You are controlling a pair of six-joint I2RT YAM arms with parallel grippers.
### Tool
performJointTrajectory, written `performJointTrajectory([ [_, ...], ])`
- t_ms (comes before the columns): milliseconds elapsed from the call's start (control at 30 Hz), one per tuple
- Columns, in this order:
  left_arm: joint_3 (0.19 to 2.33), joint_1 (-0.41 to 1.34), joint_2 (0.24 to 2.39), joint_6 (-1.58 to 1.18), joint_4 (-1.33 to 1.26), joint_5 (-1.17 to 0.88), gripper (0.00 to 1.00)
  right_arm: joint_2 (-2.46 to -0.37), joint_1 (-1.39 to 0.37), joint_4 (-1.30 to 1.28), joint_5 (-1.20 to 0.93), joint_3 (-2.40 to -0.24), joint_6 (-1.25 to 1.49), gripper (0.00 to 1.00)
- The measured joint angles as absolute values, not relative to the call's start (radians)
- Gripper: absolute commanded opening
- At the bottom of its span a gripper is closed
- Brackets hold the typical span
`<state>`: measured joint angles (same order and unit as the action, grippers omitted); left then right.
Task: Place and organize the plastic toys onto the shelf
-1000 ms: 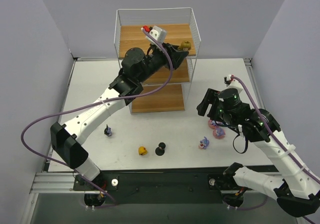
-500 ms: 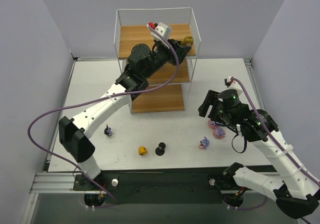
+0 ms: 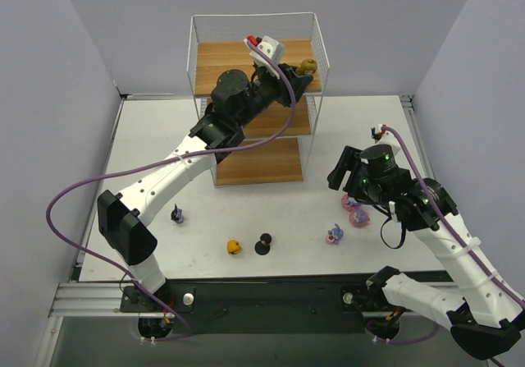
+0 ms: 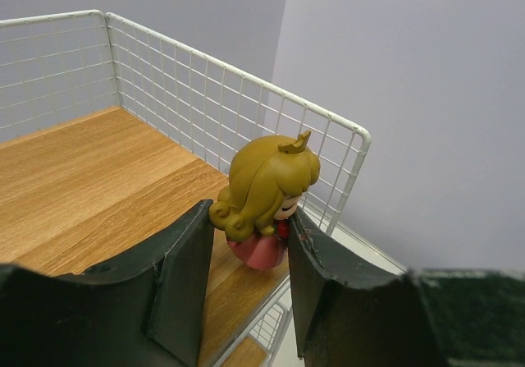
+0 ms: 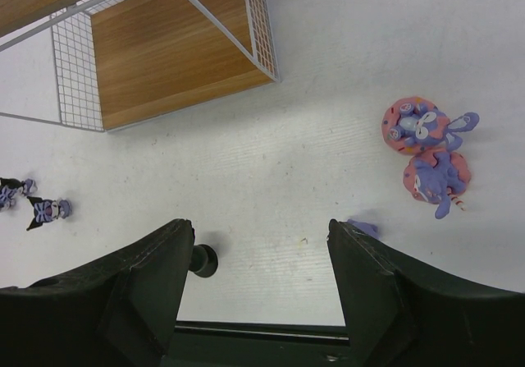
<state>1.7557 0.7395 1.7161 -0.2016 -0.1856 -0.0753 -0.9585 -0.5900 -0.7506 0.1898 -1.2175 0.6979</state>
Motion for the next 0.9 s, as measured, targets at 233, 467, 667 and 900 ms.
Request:
performJointTrajectory([
  [233,1.768,0.751,1.716,-0.197,-0.157,-0.027,0.09,-0.96,-0.576,-0.743,0.173,-1.202,0.698,0.68],
  [467,1.895,0.767,1.782,-0.16,-0.026,0.035,0.11,-0.96,-0.561,-0.74,0.164,-1.202,0.698,0.68],
  [667,1.918,0.771,1.789,-0.133,0.02,0.055,0.2,-0.96,-0.554,-0.736,0.159,-1.191,0.698,0.67],
  [900,1.922,0.771,1.789,-0.11,0.037,0.057,0.34,-0.96,-0.54,-0.736,0.152,-1.191,0.695,0.68],
])
